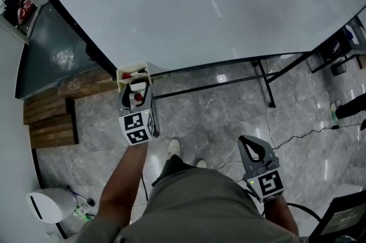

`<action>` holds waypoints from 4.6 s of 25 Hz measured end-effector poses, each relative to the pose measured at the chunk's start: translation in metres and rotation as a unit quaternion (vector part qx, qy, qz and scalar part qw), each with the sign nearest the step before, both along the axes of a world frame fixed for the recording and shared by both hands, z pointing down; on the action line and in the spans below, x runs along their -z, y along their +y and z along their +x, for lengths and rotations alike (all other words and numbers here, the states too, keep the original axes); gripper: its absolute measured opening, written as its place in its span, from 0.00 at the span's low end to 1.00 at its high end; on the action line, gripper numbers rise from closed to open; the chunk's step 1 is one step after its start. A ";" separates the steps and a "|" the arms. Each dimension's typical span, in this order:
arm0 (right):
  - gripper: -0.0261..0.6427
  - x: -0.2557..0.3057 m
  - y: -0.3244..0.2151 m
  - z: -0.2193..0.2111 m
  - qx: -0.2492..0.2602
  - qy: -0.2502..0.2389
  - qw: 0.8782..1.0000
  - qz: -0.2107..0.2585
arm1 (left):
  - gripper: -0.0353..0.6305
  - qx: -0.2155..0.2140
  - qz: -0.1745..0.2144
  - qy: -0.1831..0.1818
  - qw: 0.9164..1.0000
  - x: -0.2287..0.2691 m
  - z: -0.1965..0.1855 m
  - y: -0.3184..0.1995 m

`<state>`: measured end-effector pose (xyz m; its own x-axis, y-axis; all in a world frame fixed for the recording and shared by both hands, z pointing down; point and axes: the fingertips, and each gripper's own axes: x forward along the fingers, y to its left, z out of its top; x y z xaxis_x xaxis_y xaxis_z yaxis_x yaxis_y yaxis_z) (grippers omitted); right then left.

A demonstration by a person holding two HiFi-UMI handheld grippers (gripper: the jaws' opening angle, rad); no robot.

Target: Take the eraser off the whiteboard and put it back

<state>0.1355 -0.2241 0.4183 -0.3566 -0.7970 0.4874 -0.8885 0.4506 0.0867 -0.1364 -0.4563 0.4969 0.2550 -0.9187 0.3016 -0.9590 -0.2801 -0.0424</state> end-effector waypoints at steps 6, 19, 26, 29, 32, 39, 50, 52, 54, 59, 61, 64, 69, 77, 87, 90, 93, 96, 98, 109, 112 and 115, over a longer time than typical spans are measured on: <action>0.04 -0.003 0.002 -0.004 0.016 -0.003 1.000 -0.003 | 0.54 0.005 0.027 0.019 0.999 0.022 -0.006 0.014; 0.04 -0.001 0.031 -0.009 0.093 -0.014 0.995 0.017 | 0.50 -0.110 0.085 0.022 0.990 0.098 0.051 0.131; 0.04 0.002 0.070 -0.010 0.138 -0.032 0.989 0.030 | 0.20 -0.154 0.078 0.037 0.984 0.124 0.088 0.232; 0.04 0.001 0.089 -0.014 0.161 -0.031 0.985 0.044 | 0.06 -0.169 0.058 0.045 0.983 0.126 0.097 0.271; 0.04 0.002 0.099 -0.020 0.165 -0.033 0.985 0.042 | 0.06 -0.200 0.030 0.045 0.978 0.129 0.110 0.300; 0.04 0.010 0.134 -0.047 0.160 -0.035 0.985 0.051 | 0.06 -0.259 0.059 0.065 0.962 0.147 0.114 0.356; 0.04 0.040 0.232 -0.156 0.165 -0.013 0.983 0.081 | 0.06 -0.256 0.059 0.086 0.961 0.155 -0.012 0.482; 0.04 0.037 0.254 -0.173 0.159 -0.011 0.984 0.077 | 0.06 -0.250 0.054 0.089 0.963 0.149 -0.038 0.505; 0.04 0.036 0.280 -0.186 0.149 -0.008 0.986 0.071 | 0.06 -0.251 0.053 0.098 0.962 0.145 -0.059 0.527; 0.04 0.034 0.336 -0.226 0.141 0.002 0.988 0.061 | 0.06 -0.257 0.075 0.116 0.957 0.146 -0.105 0.568; 0.04 0.039 0.354 -0.230 0.143 0.005 0.988 0.065 | 0.06 -0.258 0.081 0.114 0.956 0.150 -0.110 0.585; 0.04 0.048 0.378 -0.229 0.146 0.008 0.986 0.075 | 0.06 -0.255 0.087 0.119 0.956 0.155 -0.107 0.612; 0.04 0.059 0.417 -0.221 0.162 0.007 0.982 0.093 | 0.06 -0.256 0.088 0.108 0.957 0.158 -0.093 0.655; 0.04 0.075 0.478 -0.144 0.152 -0.019 0.982 0.110 | 0.06 -0.258 0.092 0.099 0.956 0.180 -0.010 0.716; 0.04 0.051 0.526 -0.084 0.149 -0.025 0.982 0.111 | 0.06 -0.285 0.074 0.107 0.950 0.165 0.066 0.766; 0.04 0.054 0.561 -0.045 0.156 -0.029 0.980 0.116 | 0.06 -0.283 0.057 0.101 0.952 0.162 0.106 0.806; 0.04 0.059 0.587 -0.022 0.168 -0.029 0.978 0.124 | 0.06 -0.273 0.068 0.103 0.954 0.168 0.131 0.828; 0.04 0.055 0.600 -0.010 0.168 -0.027 0.978 0.119 | 0.06 -0.274 0.069 0.103 0.954 0.166 0.146 0.837; 0.04 0.053 0.605 -0.006 0.166 -0.026 0.978 0.120 | 0.06 -0.280 0.070 0.100 0.952 0.165 0.154 0.842; 0.04 0.053 0.624 0.030 0.154 -0.025 0.980 0.125 | 0.06 -0.296 0.064 0.102 0.948 0.164 0.195 0.851; 0.04 0.055 0.629 0.039 0.151 -0.025 0.980 0.127 | 0.06 -0.302 0.065 0.097 0.946 0.165 0.206 0.855; 0.04 0.056 0.631 0.044 0.149 -0.027 0.980 0.132 | 0.06 -0.308 0.061 0.094 0.945 0.164 0.214 0.856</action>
